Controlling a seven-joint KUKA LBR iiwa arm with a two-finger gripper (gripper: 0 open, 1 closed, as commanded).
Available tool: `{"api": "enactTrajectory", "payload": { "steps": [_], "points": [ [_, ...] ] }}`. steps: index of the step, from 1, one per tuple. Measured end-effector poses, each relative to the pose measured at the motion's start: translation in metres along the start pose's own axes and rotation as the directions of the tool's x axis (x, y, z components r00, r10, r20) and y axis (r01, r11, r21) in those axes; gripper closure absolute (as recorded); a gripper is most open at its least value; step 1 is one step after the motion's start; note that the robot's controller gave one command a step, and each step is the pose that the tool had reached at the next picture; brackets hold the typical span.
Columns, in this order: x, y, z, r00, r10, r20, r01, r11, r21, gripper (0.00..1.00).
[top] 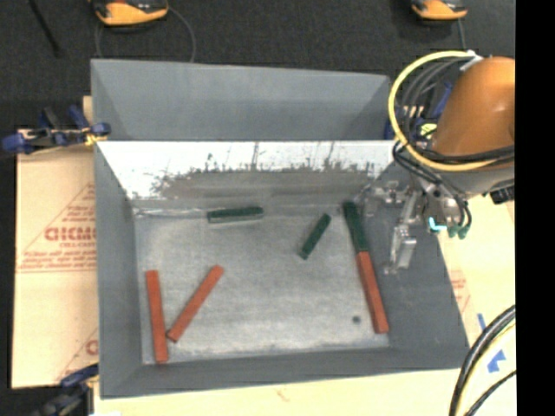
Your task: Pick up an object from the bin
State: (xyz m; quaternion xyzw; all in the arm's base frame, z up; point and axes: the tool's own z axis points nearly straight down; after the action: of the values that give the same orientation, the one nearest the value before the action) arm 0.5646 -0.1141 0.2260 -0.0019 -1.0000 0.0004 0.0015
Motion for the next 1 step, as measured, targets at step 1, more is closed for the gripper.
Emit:
{"api": "enactTrajectory", "payload": {
  "steps": [1],
  "points": [
    [-0.0190, -0.0489, 0.1268, 0.988, -0.155, 0.001, 0.155, 0.988, 0.000, 0.00]
  ]
}}
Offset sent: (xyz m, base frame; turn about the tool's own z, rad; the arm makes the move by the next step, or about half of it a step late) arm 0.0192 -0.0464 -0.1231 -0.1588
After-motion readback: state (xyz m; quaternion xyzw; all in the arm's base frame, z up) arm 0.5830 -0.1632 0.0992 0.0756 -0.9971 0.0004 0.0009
